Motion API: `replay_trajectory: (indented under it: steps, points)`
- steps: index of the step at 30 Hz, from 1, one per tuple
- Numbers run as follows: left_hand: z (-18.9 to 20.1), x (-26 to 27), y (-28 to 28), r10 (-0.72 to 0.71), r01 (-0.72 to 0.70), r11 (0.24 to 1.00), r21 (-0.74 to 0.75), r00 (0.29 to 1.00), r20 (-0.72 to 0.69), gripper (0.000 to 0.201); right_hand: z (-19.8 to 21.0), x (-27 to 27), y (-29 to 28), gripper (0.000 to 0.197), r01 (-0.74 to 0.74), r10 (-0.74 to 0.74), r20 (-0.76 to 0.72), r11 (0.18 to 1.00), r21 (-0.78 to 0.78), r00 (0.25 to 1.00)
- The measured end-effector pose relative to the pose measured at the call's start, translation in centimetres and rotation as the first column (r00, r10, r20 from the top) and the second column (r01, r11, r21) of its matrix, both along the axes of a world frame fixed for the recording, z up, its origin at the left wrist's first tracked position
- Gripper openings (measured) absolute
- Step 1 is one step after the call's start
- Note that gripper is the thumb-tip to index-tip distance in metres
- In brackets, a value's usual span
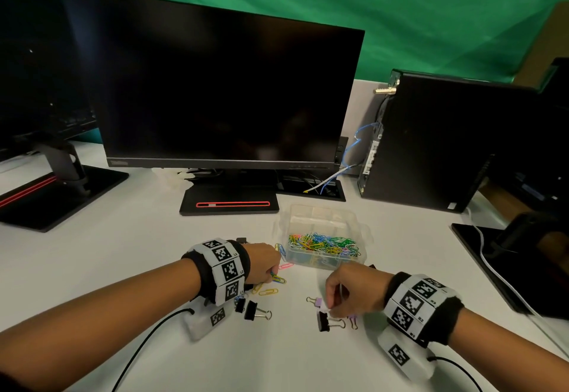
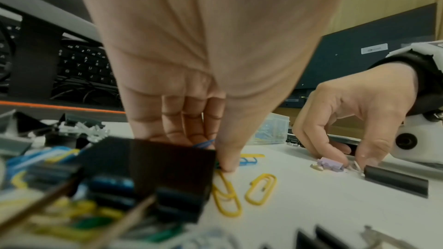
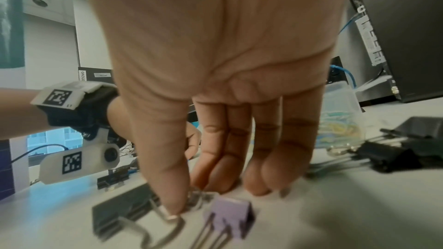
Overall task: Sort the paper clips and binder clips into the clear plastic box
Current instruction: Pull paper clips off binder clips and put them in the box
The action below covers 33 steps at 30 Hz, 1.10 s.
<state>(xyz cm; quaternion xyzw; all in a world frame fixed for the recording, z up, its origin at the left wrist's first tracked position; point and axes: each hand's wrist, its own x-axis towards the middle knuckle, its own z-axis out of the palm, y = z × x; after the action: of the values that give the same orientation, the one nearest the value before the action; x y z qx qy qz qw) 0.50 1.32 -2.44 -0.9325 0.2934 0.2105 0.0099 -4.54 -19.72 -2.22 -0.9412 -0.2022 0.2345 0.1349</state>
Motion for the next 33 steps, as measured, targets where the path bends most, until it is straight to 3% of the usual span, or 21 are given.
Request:
replay_trajectory:
  steps: [8,14,17,20,24,29,33]
  points:
    - [0.2,-0.2,0.4,0.008,-0.009,0.998,-0.067,1.0,-0.003,0.028,0.4,0.5,-0.2,0.003,-0.007,0.007,-0.041,1.0,-0.006,0.999]
    - [-0.1,0.6,0.2,0.002,-0.006,0.994,-0.11,0.999,-0.035,0.007,2.7,3.1,-0.7,0.011,0.022,-0.034,0.159,0.997,0.078,0.987]
    - [-0.2,0.8,0.2,0.01,-0.015,0.99,-0.14,0.999,-0.041,0.016,3.8,5.2,-1.4,0.009,0.099,-0.145,0.26,0.978,0.181,0.955]
    - [-0.1,0.9,0.3,0.023,-0.03,0.989,-0.144,0.998,-0.052,0.026,3.3,7.0,-1.8,0.005,0.175,-0.227,0.309,0.966,0.188,0.924]
    - [-0.2,1.0,0.3,0.026,-0.034,0.989,-0.145,0.998,-0.059,0.026,2.0,8.3,-0.8,0.007,0.194,-0.218,0.261,0.974,0.117,0.94]
    - [-0.3,1.5,0.2,0.016,-0.028,0.99,-0.138,0.996,-0.089,0.025,1.4,8.4,1.6,0.019,0.073,-0.081,0.195,0.996,0.044,0.978]
    - [0.3,1.9,0.2,0.013,-0.031,0.982,-0.185,0.995,-0.098,0.028,1.6,8.3,1.6,0.024,0.055,-0.055,0.181,0.998,0.003,0.982]
